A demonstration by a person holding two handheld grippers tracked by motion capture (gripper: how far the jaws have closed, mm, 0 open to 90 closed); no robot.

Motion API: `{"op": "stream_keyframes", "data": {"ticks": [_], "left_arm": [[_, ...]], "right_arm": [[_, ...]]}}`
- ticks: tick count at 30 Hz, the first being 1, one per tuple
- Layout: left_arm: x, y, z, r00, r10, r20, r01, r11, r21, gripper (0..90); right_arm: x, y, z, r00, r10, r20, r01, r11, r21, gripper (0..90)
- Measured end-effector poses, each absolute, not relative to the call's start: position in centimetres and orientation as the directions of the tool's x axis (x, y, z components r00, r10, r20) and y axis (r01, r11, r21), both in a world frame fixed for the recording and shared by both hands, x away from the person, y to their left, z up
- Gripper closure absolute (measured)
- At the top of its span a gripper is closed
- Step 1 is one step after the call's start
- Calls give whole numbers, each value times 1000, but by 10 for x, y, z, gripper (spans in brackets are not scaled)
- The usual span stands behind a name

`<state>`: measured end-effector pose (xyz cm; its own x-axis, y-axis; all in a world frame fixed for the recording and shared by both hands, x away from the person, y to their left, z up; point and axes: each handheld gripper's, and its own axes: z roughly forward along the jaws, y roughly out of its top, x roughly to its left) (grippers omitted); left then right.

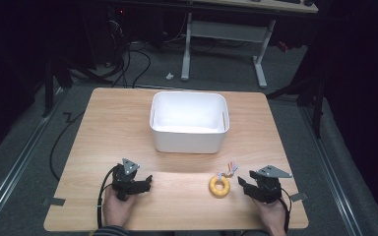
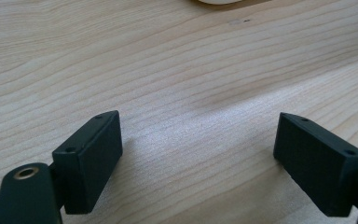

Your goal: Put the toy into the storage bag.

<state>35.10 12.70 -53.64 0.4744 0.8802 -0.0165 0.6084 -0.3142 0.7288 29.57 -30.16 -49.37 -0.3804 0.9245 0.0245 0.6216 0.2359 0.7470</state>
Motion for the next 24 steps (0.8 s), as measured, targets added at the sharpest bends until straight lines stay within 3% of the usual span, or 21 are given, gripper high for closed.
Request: {"op": "stream_keyframes", "data": {"ticks": [11,24], "left_arm": [[351,127,-536,474,880,-17,608,-314,729,156],[351,127,-536,475,880,-17,608,-314,729,156]], "right_arm": [[302,-276,-486,-490,871,22,594,315,740,494],[313,-259,-497,-535,844,43,623,360,695,534]]}}
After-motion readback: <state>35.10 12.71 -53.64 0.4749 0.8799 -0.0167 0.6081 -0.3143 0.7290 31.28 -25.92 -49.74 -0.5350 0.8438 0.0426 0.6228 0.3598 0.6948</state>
